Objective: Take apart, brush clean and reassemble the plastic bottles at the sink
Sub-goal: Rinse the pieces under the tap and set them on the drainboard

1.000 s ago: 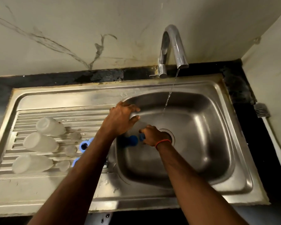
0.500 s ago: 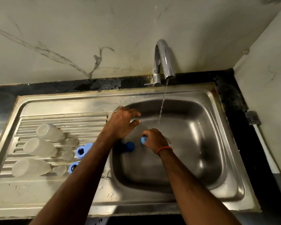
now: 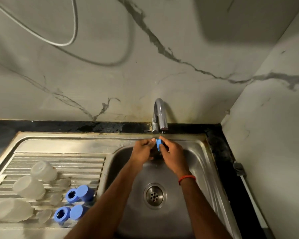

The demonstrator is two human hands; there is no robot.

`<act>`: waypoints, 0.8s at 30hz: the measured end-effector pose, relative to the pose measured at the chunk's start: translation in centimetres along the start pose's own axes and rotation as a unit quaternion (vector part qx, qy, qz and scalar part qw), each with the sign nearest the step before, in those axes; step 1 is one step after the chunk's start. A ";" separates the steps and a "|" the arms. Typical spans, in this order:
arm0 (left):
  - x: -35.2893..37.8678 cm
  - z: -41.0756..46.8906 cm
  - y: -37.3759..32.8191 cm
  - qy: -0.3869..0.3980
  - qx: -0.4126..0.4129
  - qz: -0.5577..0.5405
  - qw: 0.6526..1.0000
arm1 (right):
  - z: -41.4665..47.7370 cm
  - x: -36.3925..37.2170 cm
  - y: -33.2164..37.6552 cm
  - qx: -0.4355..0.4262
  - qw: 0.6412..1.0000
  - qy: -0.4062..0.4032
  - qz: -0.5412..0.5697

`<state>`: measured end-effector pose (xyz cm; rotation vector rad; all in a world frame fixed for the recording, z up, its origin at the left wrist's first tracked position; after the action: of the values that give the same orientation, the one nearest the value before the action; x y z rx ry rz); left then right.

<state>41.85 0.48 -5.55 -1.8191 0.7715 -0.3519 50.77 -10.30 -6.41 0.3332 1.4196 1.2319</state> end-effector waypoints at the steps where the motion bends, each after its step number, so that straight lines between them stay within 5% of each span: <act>1: 0.6 -0.1 -0.1 0.005 -0.013 -0.028 1.000 | 0.0 -0.2 0.0 -0.012 1.000 -0.006 0.001; 4: 2.5 -0.7 -0.7 0.027 -0.028 -0.095 0.995 | 0.2 -0.7 -0.4 -0.024 0.999 -0.021 0.026; 8: 3.2 -1.3 -0.7 0.029 0.044 -0.039 0.998 | 0.6 -0.9 0.0 -0.013 0.998 -0.027 0.048; 14: 2.9 -1.3 -1.6 -0.057 0.292 0.162 0.941 | 3.6 1.6 -0.7 0.295 0.953 0.027 0.070; 16: 2.8 -1.1 -1.3 -0.069 0.279 0.185 0.940 | 3.5 1.8 -0.1 0.233 0.971 0.031 0.036; 20: 2.2 0.1 0.0 -0.118 0.065 0.036 0.990 | 1.0 1.8 1.3 -0.088 0.996 0.030 -0.010; 22: 1.9 0.1 0.0 -0.101 0.039 -0.009 0.994 | 0.5 2.0 0.6 -0.108 0.994 0.024 -0.003; 24: 1.9 -0.1 -0.3 -0.085 0.078 -0.007 0.993 | 0.8 1.8 0.4 -0.027 0.999 0.003 0.031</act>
<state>43.31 -0.80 -5.46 -1.6839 0.5959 -0.2543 50.70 -8.31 -6.91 0.3391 1.3872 1.3198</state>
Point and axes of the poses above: each hand's wrist, its own z-axis towards the middle knuckle, its own x-axis out of the palm, y = z × x, the point moved 4 cm from there along z, towards the middle knuckle, and after that the axes turned 11 degrees about -y, right-handed, at the moved point
